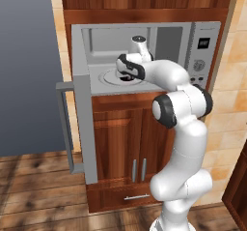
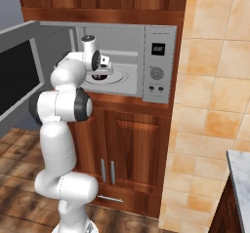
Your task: Pick the mug from the counter and place it inside the microwave. Then close the microwave.
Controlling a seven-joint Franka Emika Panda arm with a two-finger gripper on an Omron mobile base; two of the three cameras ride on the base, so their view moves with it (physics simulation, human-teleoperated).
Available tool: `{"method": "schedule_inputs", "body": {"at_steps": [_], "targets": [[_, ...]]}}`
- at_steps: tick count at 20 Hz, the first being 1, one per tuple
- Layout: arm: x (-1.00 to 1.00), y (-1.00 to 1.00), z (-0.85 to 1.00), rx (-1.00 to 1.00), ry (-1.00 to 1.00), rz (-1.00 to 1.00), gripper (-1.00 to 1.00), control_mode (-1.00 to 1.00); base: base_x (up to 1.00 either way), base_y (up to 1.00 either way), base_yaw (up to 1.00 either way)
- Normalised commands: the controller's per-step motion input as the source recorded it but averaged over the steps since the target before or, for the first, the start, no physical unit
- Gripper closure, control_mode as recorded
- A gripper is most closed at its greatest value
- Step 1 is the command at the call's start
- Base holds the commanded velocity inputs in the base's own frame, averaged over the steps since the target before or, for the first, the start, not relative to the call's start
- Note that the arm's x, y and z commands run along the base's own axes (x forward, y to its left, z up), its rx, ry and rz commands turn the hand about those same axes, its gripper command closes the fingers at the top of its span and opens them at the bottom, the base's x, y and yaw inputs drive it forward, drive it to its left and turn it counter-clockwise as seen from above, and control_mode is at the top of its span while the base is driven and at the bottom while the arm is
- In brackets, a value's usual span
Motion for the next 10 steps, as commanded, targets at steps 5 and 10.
{"method": "schedule_inputs", "body": {"at_steps": [5,10], "targets": [[0.04,0.04,-0.25,0.00,-0.06,0.00,1.00,-1.00,0.00,0.00,0.00],[0.18,0.00,-0.02,0.00,-0.04,0.00,1.00,-1.00,0.00,0.00,0.00]]}}
